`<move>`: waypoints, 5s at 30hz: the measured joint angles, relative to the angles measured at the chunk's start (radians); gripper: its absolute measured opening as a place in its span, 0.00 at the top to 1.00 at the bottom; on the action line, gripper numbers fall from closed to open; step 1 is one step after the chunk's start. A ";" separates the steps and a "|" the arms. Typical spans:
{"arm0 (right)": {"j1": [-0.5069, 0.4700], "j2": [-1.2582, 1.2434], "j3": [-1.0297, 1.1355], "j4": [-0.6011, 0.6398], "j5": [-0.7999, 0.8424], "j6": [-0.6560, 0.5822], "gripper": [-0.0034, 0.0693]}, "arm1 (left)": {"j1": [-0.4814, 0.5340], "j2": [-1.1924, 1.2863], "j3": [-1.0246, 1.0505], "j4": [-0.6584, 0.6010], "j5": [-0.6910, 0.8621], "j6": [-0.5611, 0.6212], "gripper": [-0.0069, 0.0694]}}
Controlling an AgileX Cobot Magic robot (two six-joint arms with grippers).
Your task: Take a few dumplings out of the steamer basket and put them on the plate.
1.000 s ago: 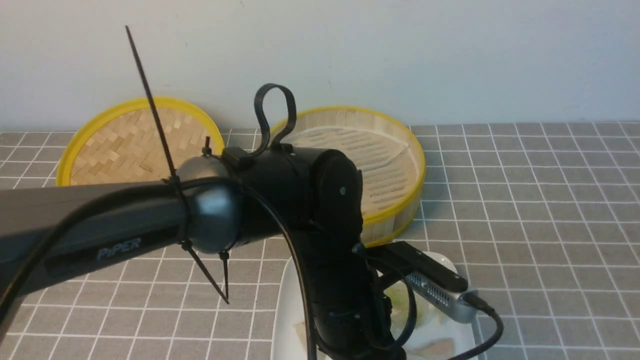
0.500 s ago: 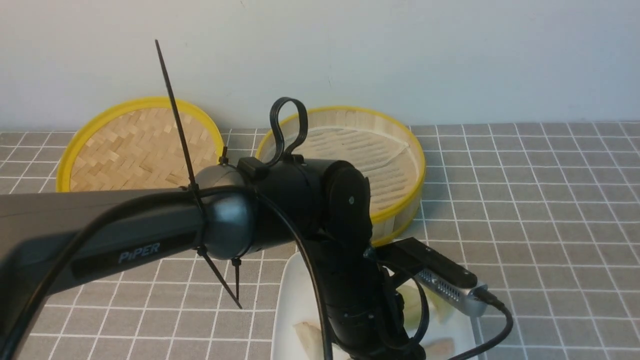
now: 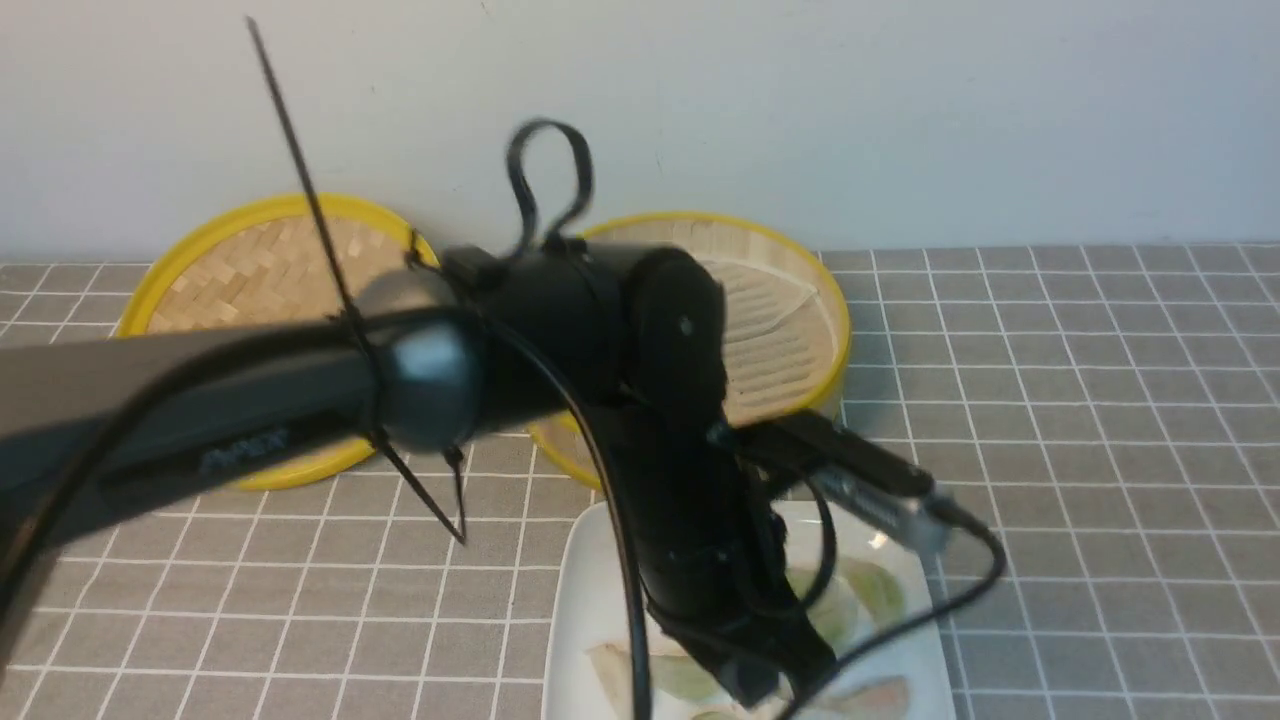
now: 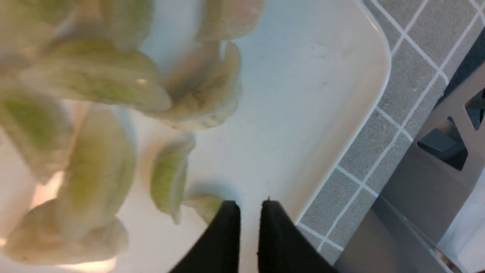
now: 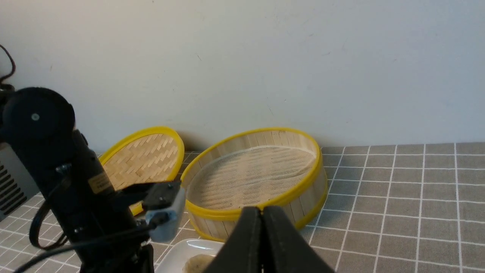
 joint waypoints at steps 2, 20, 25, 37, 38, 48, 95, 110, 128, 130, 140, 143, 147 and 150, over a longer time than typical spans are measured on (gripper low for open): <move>0.000 0.000 0.000 -0.001 0.001 0.000 0.97 | 0.034 -0.040 -0.003 0.003 0.001 -0.009 0.90; 0.000 0.000 0.000 -0.033 0.001 0.000 0.97 | 0.255 -0.824 0.293 0.005 -0.336 -0.016 0.92; 0.000 0.000 0.000 -0.033 0.001 0.000 0.97 | 0.256 -0.971 0.483 -0.028 -0.574 -0.016 0.92; 0.000 0.000 0.000 -0.094 0.018 0.000 0.97 | 0.256 -1.026 0.734 -0.050 -0.867 -0.016 0.92; 0.000 0.000 0.000 -0.110 0.024 0.000 0.97 | 0.256 -1.026 0.736 -0.051 -0.870 -0.016 0.92; 0.000 0.000 0.000 -0.185 0.034 0.000 0.97 | 0.256 -1.096 0.736 -0.053 -0.768 -0.018 0.92; 0.000 0.000 0.000 -0.187 0.037 -0.001 0.97 | 0.256 -1.266 0.736 -0.270 -0.618 0.152 0.92; 0.000 0.000 0.000 -0.188 0.037 -0.001 0.97 | 0.258 -1.490 0.738 -0.091 -0.613 0.094 0.92; 0.000 0.000 0.000 -0.188 0.037 -0.001 0.97 | 0.705 -1.843 1.371 0.278 -0.841 -0.223 0.92; 0.000 0.000 0.000 -0.188 0.038 -0.001 0.97 | 0.722 -1.857 1.418 0.280 -0.844 -0.223 0.92; 0.000 0.000 0.000 -0.188 0.039 -0.001 0.97 | 0.690 -1.863 1.435 0.315 -0.728 -0.217 0.92; 0.000 0.000 0.000 -0.188 0.039 -0.001 0.97 | 0.689 -1.863 1.435 0.315 -0.727 -0.215 0.92; 0.000 0.000 0.000 -0.188 0.039 -0.001 0.97 | 0.689 -1.863 1.435 0.314 -0.727 -0.215 0.92; 0.000 0.000 0.000 -0.188 0.039 -0.001 0.97 | 0.689 -1.863 1.435 0.314 -0.727 -0.215 0.92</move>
